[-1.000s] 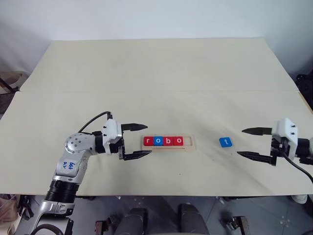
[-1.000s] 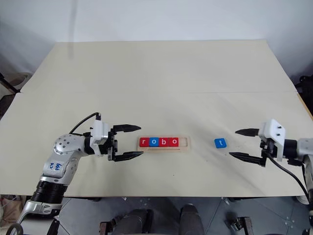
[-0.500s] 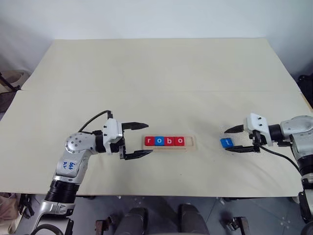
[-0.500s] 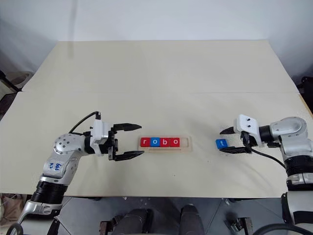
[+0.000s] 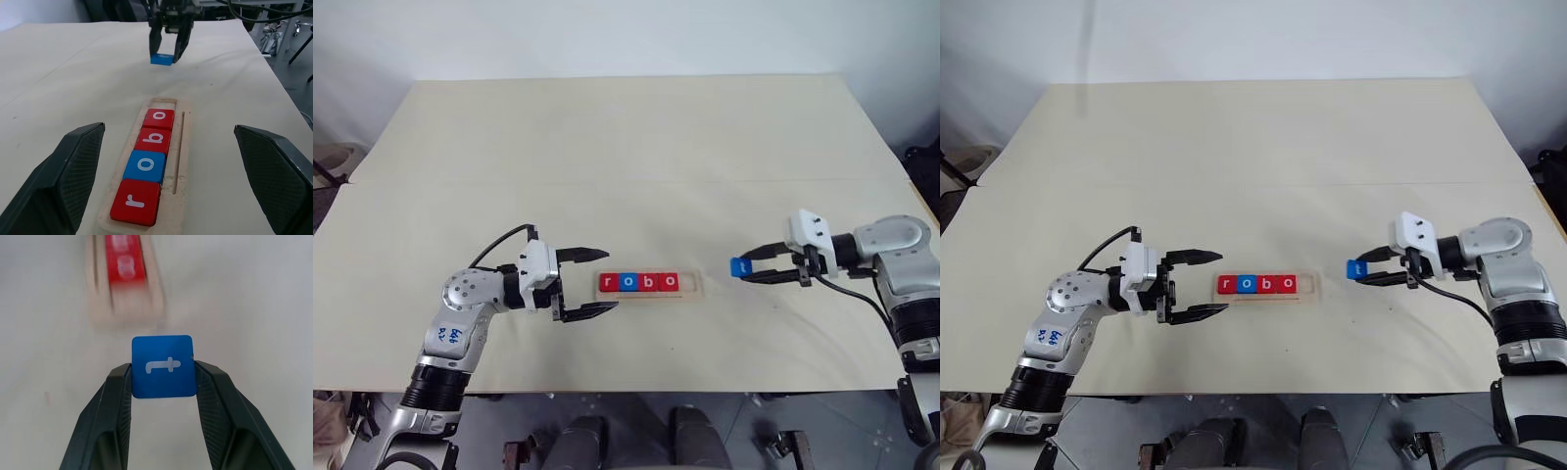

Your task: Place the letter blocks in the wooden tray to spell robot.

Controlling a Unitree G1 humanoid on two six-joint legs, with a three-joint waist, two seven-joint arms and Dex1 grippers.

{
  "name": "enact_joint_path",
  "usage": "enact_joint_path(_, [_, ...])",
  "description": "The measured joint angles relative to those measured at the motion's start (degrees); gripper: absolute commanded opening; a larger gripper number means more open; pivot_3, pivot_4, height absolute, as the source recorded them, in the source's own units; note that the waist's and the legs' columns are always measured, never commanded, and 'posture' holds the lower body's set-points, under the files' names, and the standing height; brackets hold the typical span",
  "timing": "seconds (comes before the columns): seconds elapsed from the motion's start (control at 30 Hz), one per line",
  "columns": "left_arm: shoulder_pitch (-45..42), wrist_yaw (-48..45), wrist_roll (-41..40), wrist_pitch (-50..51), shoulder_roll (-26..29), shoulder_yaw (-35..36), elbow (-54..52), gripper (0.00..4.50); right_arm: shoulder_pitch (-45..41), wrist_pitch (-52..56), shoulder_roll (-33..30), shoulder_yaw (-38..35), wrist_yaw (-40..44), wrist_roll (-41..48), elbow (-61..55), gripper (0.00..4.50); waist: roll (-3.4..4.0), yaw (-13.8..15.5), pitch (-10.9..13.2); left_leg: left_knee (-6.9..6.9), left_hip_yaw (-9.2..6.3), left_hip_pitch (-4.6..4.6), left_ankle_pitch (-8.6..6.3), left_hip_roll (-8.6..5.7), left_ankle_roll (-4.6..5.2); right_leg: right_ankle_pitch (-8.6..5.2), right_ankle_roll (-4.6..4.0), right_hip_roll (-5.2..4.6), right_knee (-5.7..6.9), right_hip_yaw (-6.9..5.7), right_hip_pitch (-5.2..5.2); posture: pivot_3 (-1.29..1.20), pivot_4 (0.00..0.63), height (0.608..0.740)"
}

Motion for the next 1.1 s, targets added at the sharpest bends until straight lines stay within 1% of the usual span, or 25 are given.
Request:
enact_joint_path(0.03, [0.0, -0.02, 0.0, -0.01, -0.02, 0.0, 0.01, 4.5, -0.04, 3.83, 1.02, 0.73, -0.94, 0.42, -4.13, 1.47, 0.0, 0.08, 0.0, 0.0, -0.02, -0.01, 0.0, 0.0, 0.0, 0.0, 0.0, 0.0, -0.01, -0.01, 0.01, 0.0, 0.15, 0.74])
enact_joint_path(0.1, [-0.03, -0.03, 0.0, -0.04, -0.06, -0.01, 0.04, 4.5, -0.01, 7.85, 2.72, 2.41, -2.23, 0.51, -8.7, 1.47, 0.0, 0.13, 0.0, 0.0, -0.03, -0.01, 0.0, -0.02, 0.0, 0.0, -0.01, -0.01, -0.01, -0.02, 0.0, 0.0, 0.15, 0.74])
enact_joint_path(0.2, [-0.03, -0.04, 0.0, -0.04, -0.07, -0.01, 0.12, 4.5, -0.01, 9.93, 4.36, 4.45, -3.76, -0.23, -11.29, 1.47, 0.0, 0.35, 0.0, 0.04, -0.07, -0.05, 0.0, -0.07, 0.0, 0.01, 0.0, -0.05, -0.01, -0.03, 0.01, 0.0, 0.15, 0.74])
enact_joint_path(0.5, [-0.07, 0.03, 0.01, -0.04, -0.13, -0.01, 0.1, 4.5, 1.64, 7.48, 5.5, 7.13, -5.8, -3.93, -9.89, 1.47, 0.0, 0.12, 0.0, 0.02, -0.06, -0.05, 0.0, -0.08, 0.01, 0.01, 0.0, -0.04, 0.0, -0.03, -0.01, 0.0, 0.15, 0.74])
enact_joint_path(0.73, [0.04, 0.28, 0.01, -0.03, -0.13, -0.01, -0.01, 4.5, 1.21, 4.77, 5.6, 7.15, -5.81, -5.74, -6.11, 1.47, 0.0, -0.05, 0.0, 0.0, -0.06, -0.05, 0.0, -0.05, 0.0, 0.01, 0.0, -0.02, 0.02, -0.04, -0.04, 0.0, 0.15, 0.74])
enact_joint_path(0.93, [0.07, 0.82, 0.01, -0.02, -0.14, -0.01, -0.12, 4.5, -0.17, 4.44, 7.24, 7.33, -5.85, -6.0, -5.14, 1.47, 0.0, 0.0, 0.0, 0.01, -0.06, -0.05, 0.0, -0.05, 0.0, 0.01, 0.0, -0.03, 0.01, -0.05, -0.03, 0.0, 0.15, 0.74])
enact_joint_path(1.0, [0.1, 1.02, 0.01, -0.02, -0.14, -0.01, -0.28, 4.5, -0.2, 4.58, 7.42, 7.97, -5.85, -6.29, -5.07, 2.23, 0.0, 0.0, 0.0, 0.01, -0.06, -0.05, 0.0, -0.05, 0.0, 0.01, 0.0, -0.02, 0.02, -0.05, -0.03, 0.0, 0.15, 0.74])
enact_joint_path(1.1, [0.12, 1.24, 0.01, -0.03, -0.14, -0.01, -0.39, 4.5, -0.33, 4.71, 7.62, 8.47, -5.8, -6.6, -5.07, 3.17, 0.0, 0.0, 0.0, 0.01, -0.06, -0.05, 0.0, -0.05, 0.0, 0.01, 0.0, -0.02, 0.02, -0.05, -0.03, 0.0, 0.15, 0.74])
